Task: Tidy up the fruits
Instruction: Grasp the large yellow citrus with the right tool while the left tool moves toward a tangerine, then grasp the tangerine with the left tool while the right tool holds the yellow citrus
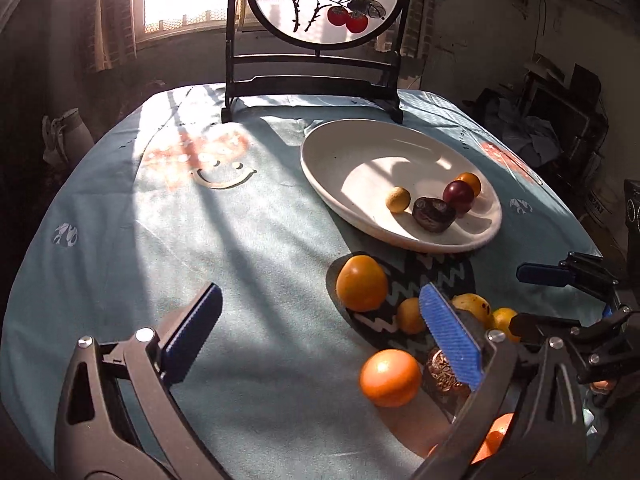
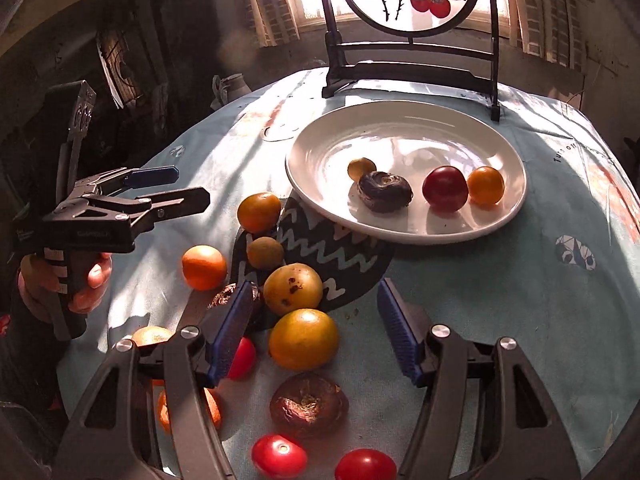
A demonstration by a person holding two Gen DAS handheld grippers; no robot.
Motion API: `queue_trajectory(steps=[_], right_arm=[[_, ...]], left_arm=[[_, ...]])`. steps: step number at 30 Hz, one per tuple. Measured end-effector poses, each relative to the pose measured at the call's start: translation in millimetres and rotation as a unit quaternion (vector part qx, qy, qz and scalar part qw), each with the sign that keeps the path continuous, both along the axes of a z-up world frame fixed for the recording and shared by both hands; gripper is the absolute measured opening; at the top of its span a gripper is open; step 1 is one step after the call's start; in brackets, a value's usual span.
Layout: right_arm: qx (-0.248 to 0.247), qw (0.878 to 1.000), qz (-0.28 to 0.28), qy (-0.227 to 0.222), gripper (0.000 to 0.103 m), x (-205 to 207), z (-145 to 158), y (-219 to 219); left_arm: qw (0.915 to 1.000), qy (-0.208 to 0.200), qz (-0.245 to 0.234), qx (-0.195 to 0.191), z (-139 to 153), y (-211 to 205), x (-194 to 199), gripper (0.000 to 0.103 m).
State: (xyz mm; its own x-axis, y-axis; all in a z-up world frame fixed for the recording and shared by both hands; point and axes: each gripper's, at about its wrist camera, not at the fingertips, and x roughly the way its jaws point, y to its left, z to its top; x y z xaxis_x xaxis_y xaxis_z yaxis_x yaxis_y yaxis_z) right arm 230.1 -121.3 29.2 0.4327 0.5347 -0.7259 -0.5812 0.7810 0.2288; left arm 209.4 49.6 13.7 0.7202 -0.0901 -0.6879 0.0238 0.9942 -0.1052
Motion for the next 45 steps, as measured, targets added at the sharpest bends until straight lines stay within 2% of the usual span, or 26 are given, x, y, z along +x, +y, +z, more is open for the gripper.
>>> queue_trajectory(steps=[4,9,13,15,19,27,29,32,35,37,40,42,45], right_arm=[[-0.023,1.000,0.013,0.012,0.065,-4,-8,7],[-0.042,0.999,0.026,0.016,0.065,-10,-15,13],[-0.048,0.998,0.027,0.014,0.065,-10,-18,15],[-0.051,0.998,0.024,0.013,0.065,-10,-18,15],[-0.058,0.998,0.021,0.016,0.053,-11,-20,14],[-0.080,0.996,0.022,0.022,0.049,-11,-32,20],[-0.074,0.997,0.023,0.022,0.044,-11,-30,19],[-0.072,0.997,0.014,0.020,0.043,-9,-29,16],[-0.044,0.998,0.005,0.033,0.043,-5,-25,7],[-0.022,0.999,-0.007,0.037,0.043,-2,-20,-1],[-0.010,0.999,-0.035,0.028,0.043,1,-13,-12],[-0.004,0.998,-0.052,0.028,0.043,3,-12,-18],[-0.003,0.997,-0.066,0.029,0.043,6,-12,-23]], left_arm=[[0.9996,0.006,0.029,-0.002,-6,11,-7,0.101],[0.9980,0.023,0.047,-0.036,-13,26,-13,0.101],[0.9971,0.033,0.049,-0.047,-17,32,-18,0.101],[0.9974,0.031,0.048,-0.043,-18,30,-22,0.101],[0.9986,0.018,0.048,-0.015,-14,25,-26,0.101],[0.9992,0.011,0.036,0.016,-13,17,-28,0.101],[0.9991,0.008,0.036,0.022,-13,16,-29,0.101],[0.9989,0.008,0.036,0.029,-14,15,-30,0.101],[0.9990,0.013,0.031,0.029,-15,14,-30,0.101],[0.9994,0.022,0.009,0.024,-15,11,-33,0.101],[0.9976,0.010,-0.068,-0.011,-9,-1,-55,0.101],[0.9913,0.003,-0.128,-0.031,-7,-13,-72,0.101],[0.9825,0.019,-0.183,-0.032,-14,-33,-83,0.100]])
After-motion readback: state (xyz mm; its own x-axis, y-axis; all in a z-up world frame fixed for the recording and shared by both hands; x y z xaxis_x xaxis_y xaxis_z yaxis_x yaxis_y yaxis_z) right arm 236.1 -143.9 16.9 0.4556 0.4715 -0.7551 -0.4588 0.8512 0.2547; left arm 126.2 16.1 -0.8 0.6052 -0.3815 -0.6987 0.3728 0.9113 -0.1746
